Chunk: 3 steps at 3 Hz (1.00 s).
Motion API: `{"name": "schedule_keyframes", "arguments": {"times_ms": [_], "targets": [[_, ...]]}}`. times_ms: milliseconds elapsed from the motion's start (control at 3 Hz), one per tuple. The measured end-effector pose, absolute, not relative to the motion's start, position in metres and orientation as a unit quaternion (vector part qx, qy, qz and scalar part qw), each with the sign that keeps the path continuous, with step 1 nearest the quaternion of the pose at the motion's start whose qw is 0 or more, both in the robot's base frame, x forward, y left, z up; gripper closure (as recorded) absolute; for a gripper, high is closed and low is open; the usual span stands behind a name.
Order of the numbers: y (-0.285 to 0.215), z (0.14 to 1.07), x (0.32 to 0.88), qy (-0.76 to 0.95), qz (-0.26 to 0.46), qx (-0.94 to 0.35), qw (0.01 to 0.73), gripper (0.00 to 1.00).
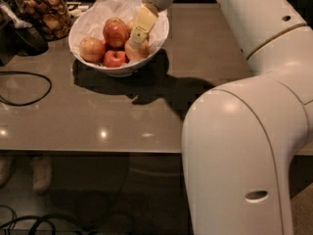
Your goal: Pick apple from white bowl
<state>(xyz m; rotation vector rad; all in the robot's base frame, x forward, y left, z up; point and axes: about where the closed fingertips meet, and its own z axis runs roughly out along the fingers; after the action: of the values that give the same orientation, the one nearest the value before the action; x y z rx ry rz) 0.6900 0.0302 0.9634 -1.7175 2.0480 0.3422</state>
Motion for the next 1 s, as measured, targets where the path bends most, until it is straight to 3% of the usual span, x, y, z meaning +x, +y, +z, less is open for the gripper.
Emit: {"name": "schedule_keyframes", "arguments": {"times_ms": [333,1000], "targets": [[0.039,0.964,0.677,0.733,0.131,-0.631,0.217,0.00],[0.047,0.960,0.664,0.733,0.137,-0.634,0.205,0.31]]}}
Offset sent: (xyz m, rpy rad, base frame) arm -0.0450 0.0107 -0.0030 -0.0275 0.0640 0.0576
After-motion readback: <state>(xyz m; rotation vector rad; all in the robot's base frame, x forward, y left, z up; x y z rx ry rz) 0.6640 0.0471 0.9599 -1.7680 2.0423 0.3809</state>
